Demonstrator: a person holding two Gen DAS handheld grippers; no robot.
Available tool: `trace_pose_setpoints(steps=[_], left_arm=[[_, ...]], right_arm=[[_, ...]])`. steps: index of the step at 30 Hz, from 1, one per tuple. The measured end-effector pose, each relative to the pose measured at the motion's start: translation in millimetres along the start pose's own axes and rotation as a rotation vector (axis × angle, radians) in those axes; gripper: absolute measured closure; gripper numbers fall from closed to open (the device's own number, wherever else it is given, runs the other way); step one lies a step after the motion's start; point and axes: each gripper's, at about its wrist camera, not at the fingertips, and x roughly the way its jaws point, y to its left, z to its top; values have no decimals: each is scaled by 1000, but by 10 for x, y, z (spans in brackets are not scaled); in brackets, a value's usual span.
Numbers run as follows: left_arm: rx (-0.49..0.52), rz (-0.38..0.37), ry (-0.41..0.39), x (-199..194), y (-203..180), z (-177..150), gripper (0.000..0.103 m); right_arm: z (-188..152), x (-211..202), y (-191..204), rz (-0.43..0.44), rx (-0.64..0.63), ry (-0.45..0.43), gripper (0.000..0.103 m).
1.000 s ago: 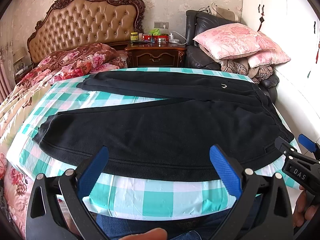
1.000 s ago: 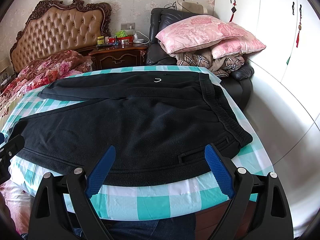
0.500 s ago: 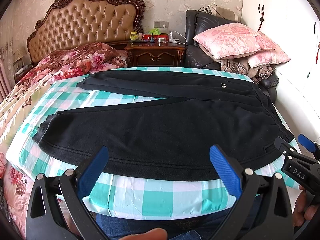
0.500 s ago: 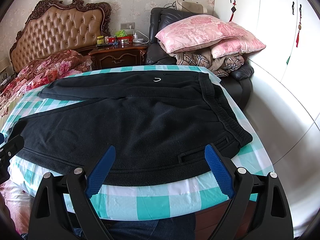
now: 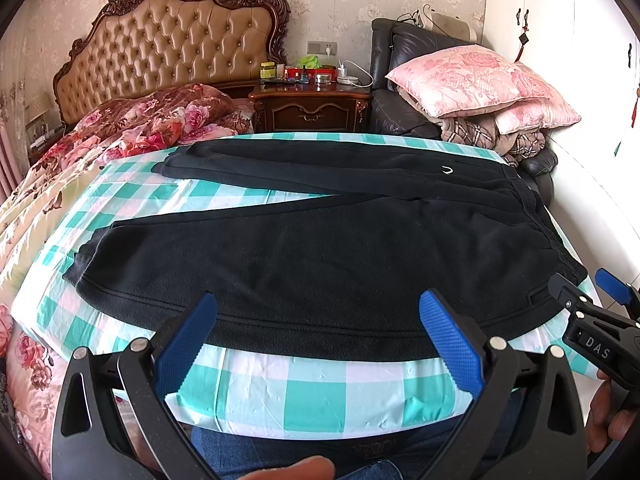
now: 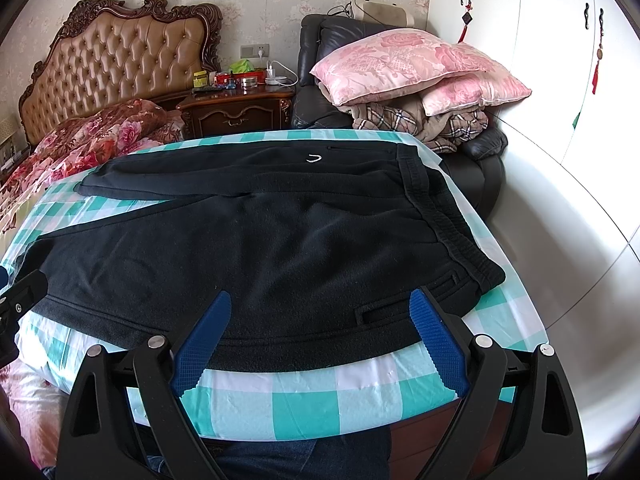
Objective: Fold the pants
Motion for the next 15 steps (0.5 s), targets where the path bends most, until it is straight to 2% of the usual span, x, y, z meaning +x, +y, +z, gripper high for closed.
trace_pose_setpoints(steps=[15], left_arm=[[-2,0,1,6,0,5,2]], right_arm=[[-12,11,-11,-1,0,1,15]])
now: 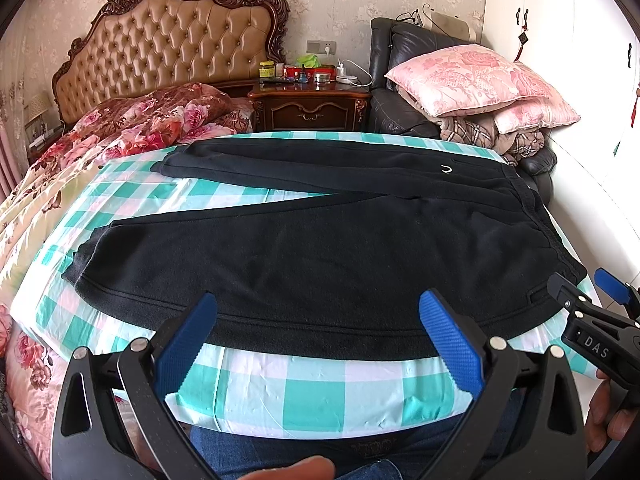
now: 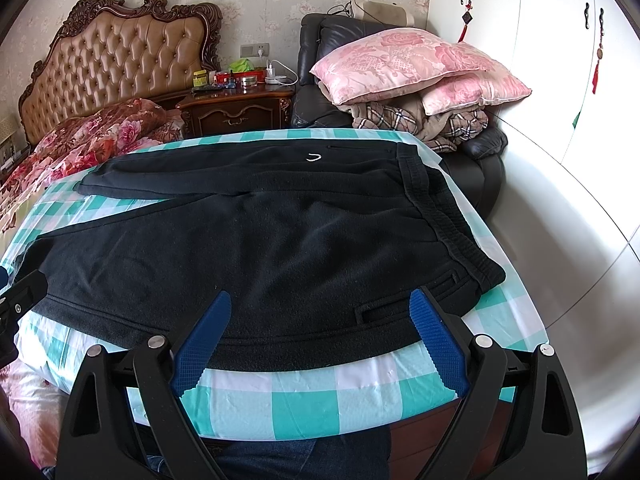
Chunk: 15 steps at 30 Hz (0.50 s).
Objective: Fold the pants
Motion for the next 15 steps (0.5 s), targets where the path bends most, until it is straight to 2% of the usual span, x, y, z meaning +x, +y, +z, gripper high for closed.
trace_pose_setpoints(steps=[15], left_arm=[[-1,-1,2,4,1,4,2]], right_arm=[[1,8,-3,0,0,1,15]])
